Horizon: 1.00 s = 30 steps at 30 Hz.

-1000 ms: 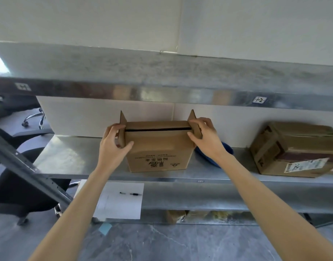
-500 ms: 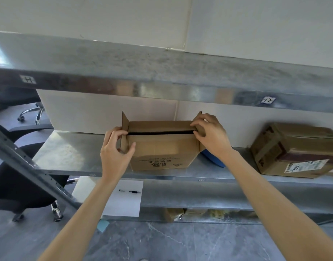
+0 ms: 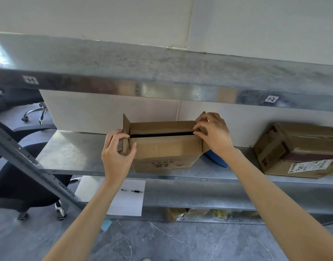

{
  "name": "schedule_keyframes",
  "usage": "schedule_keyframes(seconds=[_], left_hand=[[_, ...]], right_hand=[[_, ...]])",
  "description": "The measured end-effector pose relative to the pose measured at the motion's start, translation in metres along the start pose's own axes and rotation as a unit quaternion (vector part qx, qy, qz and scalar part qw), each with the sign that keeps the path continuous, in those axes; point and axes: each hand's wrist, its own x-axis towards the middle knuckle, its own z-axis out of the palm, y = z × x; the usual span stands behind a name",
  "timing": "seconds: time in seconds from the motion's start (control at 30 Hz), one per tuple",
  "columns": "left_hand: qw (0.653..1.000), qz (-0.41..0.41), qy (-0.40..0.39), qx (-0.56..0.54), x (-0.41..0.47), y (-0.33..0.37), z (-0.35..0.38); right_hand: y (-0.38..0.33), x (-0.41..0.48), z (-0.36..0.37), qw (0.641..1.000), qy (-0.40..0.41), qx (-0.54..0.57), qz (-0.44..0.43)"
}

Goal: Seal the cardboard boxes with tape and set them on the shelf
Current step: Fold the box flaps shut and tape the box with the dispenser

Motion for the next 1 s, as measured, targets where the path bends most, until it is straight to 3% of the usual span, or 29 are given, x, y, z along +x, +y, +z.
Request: schedule_keyframes(seconds=[0.2, 0.47, 0.67, 1.0], left_hand=[[0.999, -0.038, -0.001, -0.016, 0.001, 0.007, 0.002], [0.992, -0.114, 0.026, -0.037, 0.005, 0.025, 0.011], [0.984, -0.165, -0.024, -0.064, 0.008, 0.031, 0.011], [0.992, -0.088, -0.077, -0.049, -0.005, 0.018, -0.003]], right_hand=[[0.001, -0.004, -0.004, 0.993, -0.058, 0.086, 0.058], [0.002, -0.016, -0.006, 0.953, -0.086, 0.271, 0.106], [0.008, -0.012, -0.008, 0.965, -0.095, 0.227, 0.090], [0.013, -0.002, -0.008, 0.985, -0.102, 0.126, 0.050]])
